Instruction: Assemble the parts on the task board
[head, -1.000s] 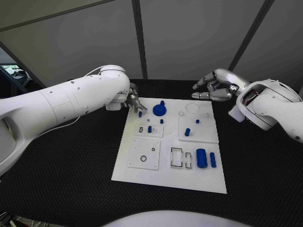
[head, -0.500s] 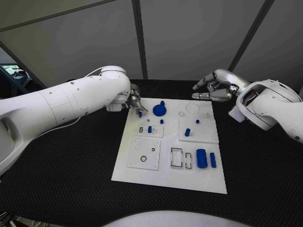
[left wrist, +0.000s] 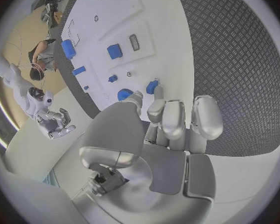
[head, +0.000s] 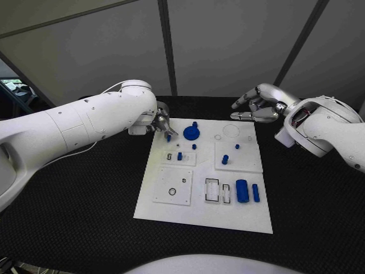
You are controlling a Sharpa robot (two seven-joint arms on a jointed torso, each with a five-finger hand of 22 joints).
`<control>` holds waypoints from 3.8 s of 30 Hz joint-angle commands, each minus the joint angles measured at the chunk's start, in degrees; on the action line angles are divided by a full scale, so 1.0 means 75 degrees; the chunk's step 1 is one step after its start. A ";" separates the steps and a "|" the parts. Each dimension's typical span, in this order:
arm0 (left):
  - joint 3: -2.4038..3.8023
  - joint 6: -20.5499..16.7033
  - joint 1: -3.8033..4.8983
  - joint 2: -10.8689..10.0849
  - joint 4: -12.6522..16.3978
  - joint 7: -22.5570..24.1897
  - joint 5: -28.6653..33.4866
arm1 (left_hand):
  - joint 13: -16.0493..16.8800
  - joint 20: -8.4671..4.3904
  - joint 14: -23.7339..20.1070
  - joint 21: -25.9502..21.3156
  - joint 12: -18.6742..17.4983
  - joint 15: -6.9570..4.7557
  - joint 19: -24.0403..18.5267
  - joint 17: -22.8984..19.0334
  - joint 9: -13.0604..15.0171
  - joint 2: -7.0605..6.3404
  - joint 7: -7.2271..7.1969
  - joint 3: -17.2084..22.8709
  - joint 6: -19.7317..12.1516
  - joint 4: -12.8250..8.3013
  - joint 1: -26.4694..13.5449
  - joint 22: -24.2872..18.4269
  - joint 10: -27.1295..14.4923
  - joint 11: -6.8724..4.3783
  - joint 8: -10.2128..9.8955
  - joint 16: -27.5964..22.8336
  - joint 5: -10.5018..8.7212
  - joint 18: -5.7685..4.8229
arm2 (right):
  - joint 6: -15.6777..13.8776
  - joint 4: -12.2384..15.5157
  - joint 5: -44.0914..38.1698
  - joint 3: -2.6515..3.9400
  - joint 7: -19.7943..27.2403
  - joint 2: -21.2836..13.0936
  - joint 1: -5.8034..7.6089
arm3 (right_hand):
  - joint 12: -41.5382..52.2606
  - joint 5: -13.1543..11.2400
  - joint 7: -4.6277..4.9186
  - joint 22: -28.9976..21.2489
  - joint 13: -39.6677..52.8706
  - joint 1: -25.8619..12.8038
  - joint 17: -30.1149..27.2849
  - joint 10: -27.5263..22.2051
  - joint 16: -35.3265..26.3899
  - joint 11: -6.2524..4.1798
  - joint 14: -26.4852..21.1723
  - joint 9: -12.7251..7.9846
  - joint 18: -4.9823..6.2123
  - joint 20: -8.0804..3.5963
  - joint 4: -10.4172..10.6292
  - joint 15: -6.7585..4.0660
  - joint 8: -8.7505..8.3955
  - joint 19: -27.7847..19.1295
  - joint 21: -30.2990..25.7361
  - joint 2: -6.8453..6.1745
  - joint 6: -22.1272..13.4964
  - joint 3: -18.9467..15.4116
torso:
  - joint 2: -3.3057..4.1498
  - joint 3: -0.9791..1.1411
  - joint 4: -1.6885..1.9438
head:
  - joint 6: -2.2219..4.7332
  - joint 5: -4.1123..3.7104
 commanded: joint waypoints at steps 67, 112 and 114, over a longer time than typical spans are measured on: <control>0.0000 -0.1475 -0.0058 -0.1498 0.2063 -0.0249 0.0736 | -0.0100 -0.0120 0.0157 0.0047 -0.0002 -0.0084 0.0182 0.0120 0.0305 -0.0462 -0.0088 0.4136 -0.0193 -0.0884 0.0390 0.0278 0.0144 -0.0135 0.0854 0.0174 0.0051 -0.0010 | 0.0096 -0.0022 -0.0020 0.0001 0.0031 -0.0087 0.0013 | 0.0071 0.0100 -0.0026 0.0003 0.0199 0.0064 0.0502 -0.0024 -0.0061 -0.0032 0.0435 0.0008 0.0111 -0.0007 0.0051 -0.0039 0.0069 -0.0021 -0.0027 0.0040 -0.0017 -0.0010 | -0.0061 0.0009 0.0073 | -0.0106 0.0069; -0.0084 -0.1984 -0.0769 -0.1997 0.3458 -0.0300 0.0095 | -0.0127 -0.0174 0.0174 0.0166 -0.0003 -0.0134 0.0329 0.0139 0.0407 -0.0933 -0.0139 0.5116 -0.0189 -0.1368 0.0136 0.0486 0.0271 -0.0193 0.1116 0.0193 0.0031 -0.0052 | 0.0106 -0.0060 -0.0020 -0.0014 0.0053 -0.0056 0.0003 | 0.0071 0.0100 -0.0026 0.0003 0.0199 0.0064 0.0502 -0.0024 -0.0061 -0.0032 0.0435 0.0008 0.0111 -0.0007 0.0051 -0.0039 0.0069 -0.0021 -0.0027 0.0040 -0.0017 -0.0010 | -0.0068 0.0025 0.0095 | -0.0245 0.0062; -0.0085 -0.1966 -0.0769 -0.1989 0.3445 -0.0300 0.0079 | -0.0133 -0.0174 0.0174 0.0170 -0.0007 -0.0134 0.0333 0.0138 0.0409 -0.0947 -0.0139 0.5128 -0.0190 -0.1381 0.0137 0.0492 0.0271 -0.0194 0.1120 0.0192 0.0029 -0.0053 | 0.0107 -0.0061 -0.0020 -0.0014 0.0055 -0.0054 0.0003 | 0.0076 0.0135 -0.0028 0.0002 0.0199 0.0078 0.0509 -0.0021 -0.0060 -0.0034 0.0437 0.0007 0.0111 -0.0010 0.0055 -0.0042 0.0074 -0.0018 -0.0030 0.0045 -0.0016 -0.0018 | -0.0072 0.0022 0.0097 | -0.0252 0.0052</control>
